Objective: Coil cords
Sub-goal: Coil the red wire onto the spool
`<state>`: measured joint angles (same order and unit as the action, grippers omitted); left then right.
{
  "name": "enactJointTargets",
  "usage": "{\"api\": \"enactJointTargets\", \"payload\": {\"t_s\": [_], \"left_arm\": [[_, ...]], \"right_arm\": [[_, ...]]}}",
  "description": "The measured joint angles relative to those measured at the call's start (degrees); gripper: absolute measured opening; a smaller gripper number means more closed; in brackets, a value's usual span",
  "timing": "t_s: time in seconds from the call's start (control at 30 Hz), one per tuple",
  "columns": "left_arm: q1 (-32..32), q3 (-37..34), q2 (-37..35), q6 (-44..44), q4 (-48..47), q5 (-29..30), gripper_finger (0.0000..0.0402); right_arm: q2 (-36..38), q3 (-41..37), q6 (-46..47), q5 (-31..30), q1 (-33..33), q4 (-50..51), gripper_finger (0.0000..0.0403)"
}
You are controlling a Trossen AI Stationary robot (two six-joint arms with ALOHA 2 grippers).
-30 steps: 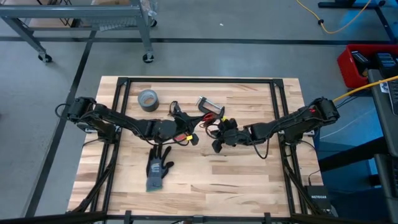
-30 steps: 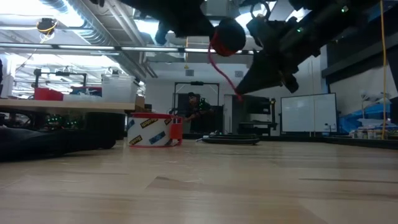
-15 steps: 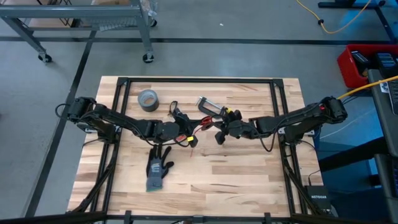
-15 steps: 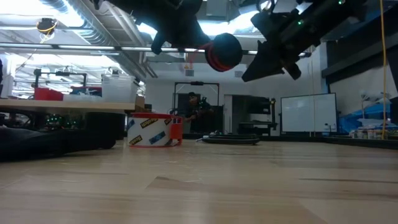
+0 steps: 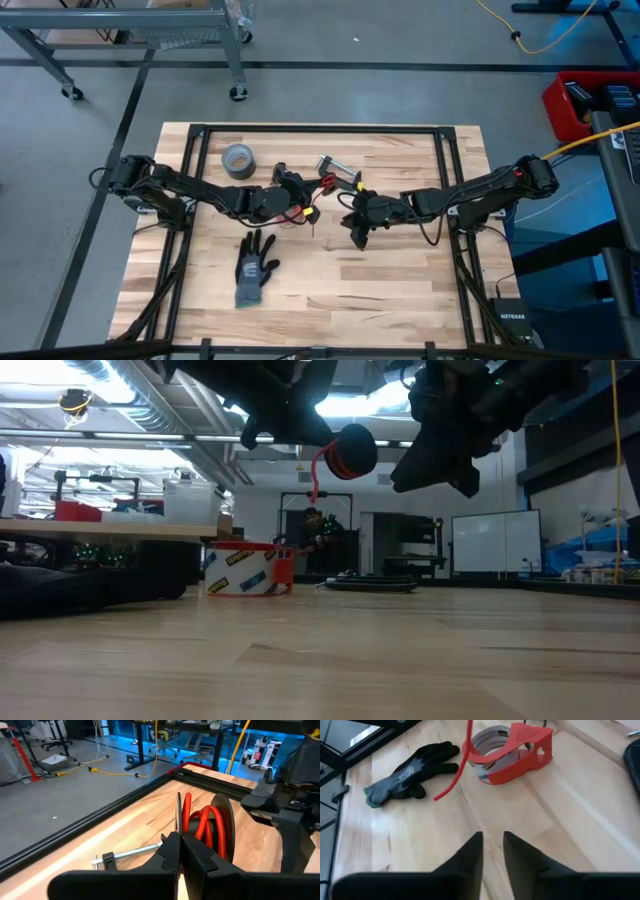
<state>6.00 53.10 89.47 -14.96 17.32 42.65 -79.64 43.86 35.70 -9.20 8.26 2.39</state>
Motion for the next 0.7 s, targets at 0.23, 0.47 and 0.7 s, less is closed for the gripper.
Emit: {"api": "enactJointTargets", "payload": {"t_s": [0.23, 0.47, 0.7], "left_arm": [[-0.2, 0.0, 0.0, 0.0, 2.7, 0.0, 0.0000], [-0.5, 0.0, 0.0, 3.5, 9.6, 0.1, 0.0000], [-0.5, 0.0, 0.0, 4.9, 11.7, 0.1, 0.0000]], "right_arm": [[-0.3, 0.0, 1.7, -0.3, 0.0, -3.9, 0.0160], [-5.2, 0.0, 5.1, -0.3, 0.0, -14.7, 0.0194], [-9.7, 0.0, 6.5, -0.2, 0.0, -23.4, 0.0195]]}}
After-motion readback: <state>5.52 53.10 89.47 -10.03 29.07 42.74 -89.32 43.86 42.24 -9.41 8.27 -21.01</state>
